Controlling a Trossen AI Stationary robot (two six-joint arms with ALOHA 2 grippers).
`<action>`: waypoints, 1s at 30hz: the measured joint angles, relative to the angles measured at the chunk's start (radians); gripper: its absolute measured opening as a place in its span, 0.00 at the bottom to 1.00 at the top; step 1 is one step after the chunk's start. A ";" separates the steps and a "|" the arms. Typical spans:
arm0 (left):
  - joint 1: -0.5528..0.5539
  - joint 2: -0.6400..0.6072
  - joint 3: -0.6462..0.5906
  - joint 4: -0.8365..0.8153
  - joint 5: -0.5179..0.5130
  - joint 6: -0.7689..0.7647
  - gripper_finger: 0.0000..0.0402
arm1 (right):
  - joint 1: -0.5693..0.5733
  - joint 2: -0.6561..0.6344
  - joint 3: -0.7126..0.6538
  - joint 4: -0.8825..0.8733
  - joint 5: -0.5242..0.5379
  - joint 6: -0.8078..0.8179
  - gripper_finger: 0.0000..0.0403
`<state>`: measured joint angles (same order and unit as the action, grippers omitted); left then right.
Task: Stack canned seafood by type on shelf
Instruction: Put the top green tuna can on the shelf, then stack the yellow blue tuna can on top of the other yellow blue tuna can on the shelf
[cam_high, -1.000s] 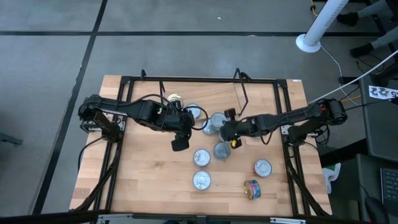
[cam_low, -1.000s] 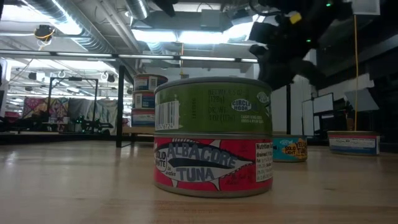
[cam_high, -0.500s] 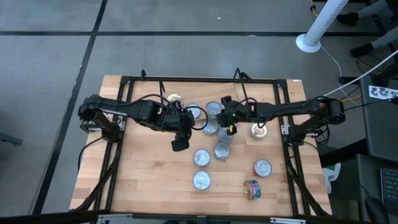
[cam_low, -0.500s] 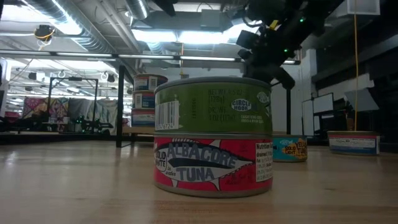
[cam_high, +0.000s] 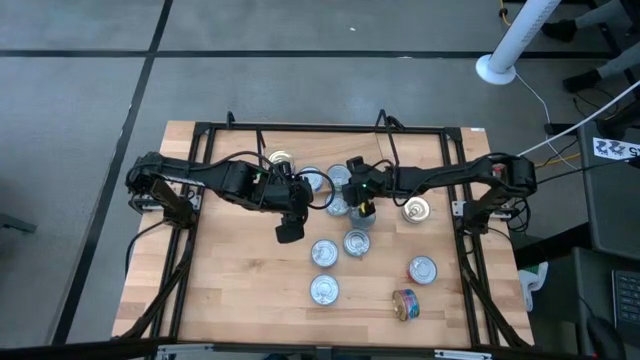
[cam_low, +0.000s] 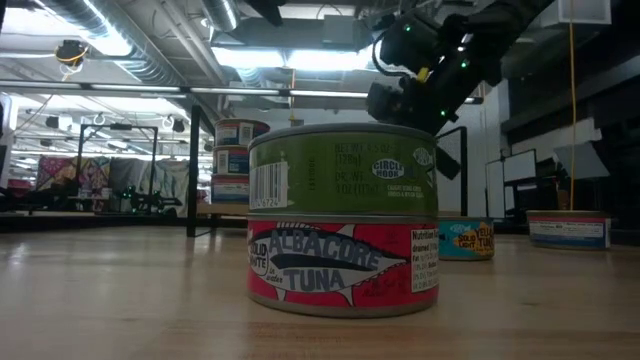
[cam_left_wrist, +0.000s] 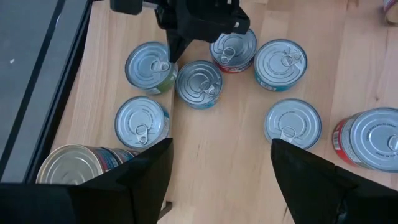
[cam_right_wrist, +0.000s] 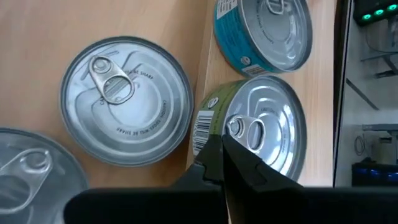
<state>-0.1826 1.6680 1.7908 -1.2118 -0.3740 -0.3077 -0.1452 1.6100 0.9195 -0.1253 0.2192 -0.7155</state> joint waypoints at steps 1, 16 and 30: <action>0.000 0.000 0.000 0.000 0.000 0.000 0.66 | 0.000 -0.001 0.000 0.004 0.000 0.000 0.00; 0.000 0.000 0.000 0.002 0.000 0.000 0.66 | 0.000 -0.001 0.000 0.038 0.035 -0.002 0.08; 0.000 0.000 0.000 0.002 0.000 0.000 0.66 | 0.030 -0.002 0.000 0.056 0.267 0.008 0.26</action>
<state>-0.1825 1.6684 1.7908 -1.2098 -0.3740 -0.3077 -0.1154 1.6081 0.9195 -0.0692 0.4861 -0.7071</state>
